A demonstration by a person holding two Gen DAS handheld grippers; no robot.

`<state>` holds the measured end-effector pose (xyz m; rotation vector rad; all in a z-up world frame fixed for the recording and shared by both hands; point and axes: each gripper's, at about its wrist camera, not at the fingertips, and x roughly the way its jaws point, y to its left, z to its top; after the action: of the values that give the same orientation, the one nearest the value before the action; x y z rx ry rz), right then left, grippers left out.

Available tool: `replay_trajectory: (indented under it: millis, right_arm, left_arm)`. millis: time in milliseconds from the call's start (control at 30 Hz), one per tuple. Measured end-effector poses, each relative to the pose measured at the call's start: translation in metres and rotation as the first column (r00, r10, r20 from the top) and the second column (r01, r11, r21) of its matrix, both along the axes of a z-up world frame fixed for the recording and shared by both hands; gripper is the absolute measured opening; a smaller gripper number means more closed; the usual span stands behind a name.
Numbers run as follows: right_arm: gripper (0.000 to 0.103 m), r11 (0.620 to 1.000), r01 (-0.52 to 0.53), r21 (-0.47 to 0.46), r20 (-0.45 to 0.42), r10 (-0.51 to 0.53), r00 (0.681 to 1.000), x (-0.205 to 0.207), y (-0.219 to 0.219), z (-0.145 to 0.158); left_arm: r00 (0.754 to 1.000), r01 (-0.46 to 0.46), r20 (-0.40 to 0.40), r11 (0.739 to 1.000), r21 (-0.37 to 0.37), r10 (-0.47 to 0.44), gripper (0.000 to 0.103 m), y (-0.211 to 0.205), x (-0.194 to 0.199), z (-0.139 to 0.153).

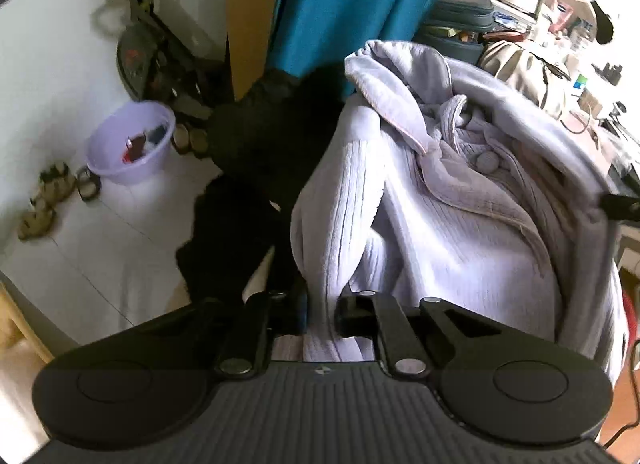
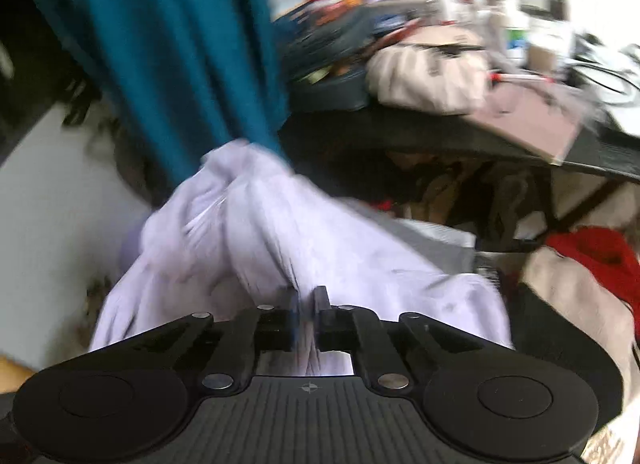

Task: Fold clothes
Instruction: 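Grasp the lavender robe with the right gripper while the left gripper grasps it too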

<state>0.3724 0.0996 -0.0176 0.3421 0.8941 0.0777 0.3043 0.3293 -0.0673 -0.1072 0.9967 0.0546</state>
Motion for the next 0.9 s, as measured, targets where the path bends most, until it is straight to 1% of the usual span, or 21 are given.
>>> replay_trajectory:
  millis: [100,167,200,233,267,300,333,367,400,433,467,533,600,667,700,733,767,800,833,867,900]
  right_arm:
    - [0.005,0.993,0.118,0.028,0.012,-0.118,0.993,-0.013,-0.036,0.003]
    - [0.005,0.978,0.207,0.002,0.036,-0.207,0.978,-0.020,-0.054,0.005]
    - [0.005,0.970,0.242,-0.012,0.046,-0.241,0.969,-0.022,-0.060,0.004]
    - [0.006,0.968,0.251,-0.011,0.039,-0.251,0.967,-0.022,-0.065,0.000]
    - [0.007,0.969,0.245,-0.012,0.023,-0.245,0.969,-0.020,-0.065,-0.005]
    - [0.010,0.971,0.239,-0.013,0.007,-0.239,0.971,-0.017,-0.065,-0.010]
    - [0.021,0.972,0.233,-0.013,-0.009,-0.233,0.973,-0.015,-0.065,-0.015]
    - [0.028,0.974,0.227,-0.015,-0.024,-0.227,0.974,-0.012,-0.064,-0.019]
    - [0.040,0.974,0.225,-0.025,-0.027,-0.226,0.974,-0.009,-0.059,-0.022]
    - [0.043,0.976,0.217,-0.029,-0.024,-0.217,0.976,-0.006,-0.055,-0.025]
    - [0.045,0.978,0.204,-0.035,-0.026,-0.205,0.978,-0.001,-0.050,-0.029]
    - [0.049,0.981,0.187,-0.047,-0.035,-0.189,0.981,0.009,-0.040,-0.033]
    - [0.050,0.982,0.178,-0.056,-0.051,-0.181,0.982,0.021,-0.032,-0.036]
    - [0.050,0.984,0.166,-0.071,-0.059,-0.170,0.984,0.031,-0.025,-0.039]
    - [0.050,0.984,0.159,-0.081,-0.060,-0.164,0.985,0.035,-0.021,-0.041]
    - [0.050,0.984,0.155,-0.084,-0.071,-0.161,0.984,0.039,-0.019,-0.045]
    - [0.050,0.985,0.151,-0.086,-0.082,-0.158,0.984,0.043,-0.017,-0.048]
    - [0.049,0.985,0.147,-0.089,-0.092,-0.155,0.984,0.046,-0.015,-0.052]
    - [0.046,0.986,0.143,-0.091,-0.103,-0.152,0.983,0.050,-0.013,-0.055]
    - [0.044,0.986,0.139,-0.093,-0.113,-0.149,0.982,0.054,-0.011,-0.059]
    - [0.039,0.986,0.144,-0.087,-0.115,-0.153,0.981,0.055,-0.011,-0.062]
  left_arm:
    - [1.000,0.026,0.001,1.000,0.018,-0.026,0.012,0.005,-0.008,0.008]
    - [0.999,0.051,-0.008,0.998,0.034,-0.051,0.016,0.005,-0.009,0.007]
    - [0.998,0.061,-0.011,0.997,0.046,-0.060,0.022,0.005,-0.008,0.006]
    - [0.998,0.065,-0.011,0.996,0.064,-0.065,0.037,0.003,-0.005,0.002]
    - [0.998,0.069,-0.011,0.994,0.082,-0.069,0.047,0.001,-0.001,-0.002]
    - [0.997,0.073,-0.007,0.992,0.100,-0.072,0.067,-0.001,0.003,-0.006]
    - [0.997,0.075,0.005,0.991,0.113,-0.076,0.073,-0.004,0.007,-0.009]
    - [0.997,0.076,0.011,0.990,0.121,-0.078,0.073,-0.005,0.012,-0.013]
    - [0.997,0.070,0.009,0.990,0.124,-0.072,0.073,-0.004,0.018,-0.018]
    - [0.998,0.064,0.007,0.990,0.127,-0.066,0.073,-0.004,0.024,-0.023]
    - [0.998,0.058,0.005,0.991,0.122,-0.059,0.073,-0.002,0.029,-0.027]
    - [0.999,0.044,0.000,0.996,0.083,-0.044,0.073,0.004,0.038,-0.034]
    - [1.000,0.030,-0.002,0.999,0.045,-0.030,0.074,0.010,0.046,-0.041]
    - [1.000,0.020,0.011,0.999,0.028,-0.020,0.080,0.016,0.047,-0.044]
    - [1.000,0.015,0.015,1.000,0.019,-0.016,0.085,0.019,0.048,-0.046]
    - [1.000,0.012,0.017,1.000,0.003,-0.012,0.088,0.022,0.048,-0.049]
    - [1.000,0.007,0.018,1.000,-0.018,-0.007,0.089,0.026,0.048,-0.053]
    - [1.000,0.002,0.021,0.998,-0.057,-0.001,0.089,0.030,0.047,-0.056]
    - [1.000,0.002,0.024,0.994,-0.110,0.000,0.077,0.034,0.046,-0.058]
    - [1.000,0.002,0.027,0.987,-0.163,0.002,0.061,0.038,0.045,-0.061]
    - [1.000,-0.004,0.029,0.979,-0.202,0.010,0.030,0.040,0.044,-0.061]
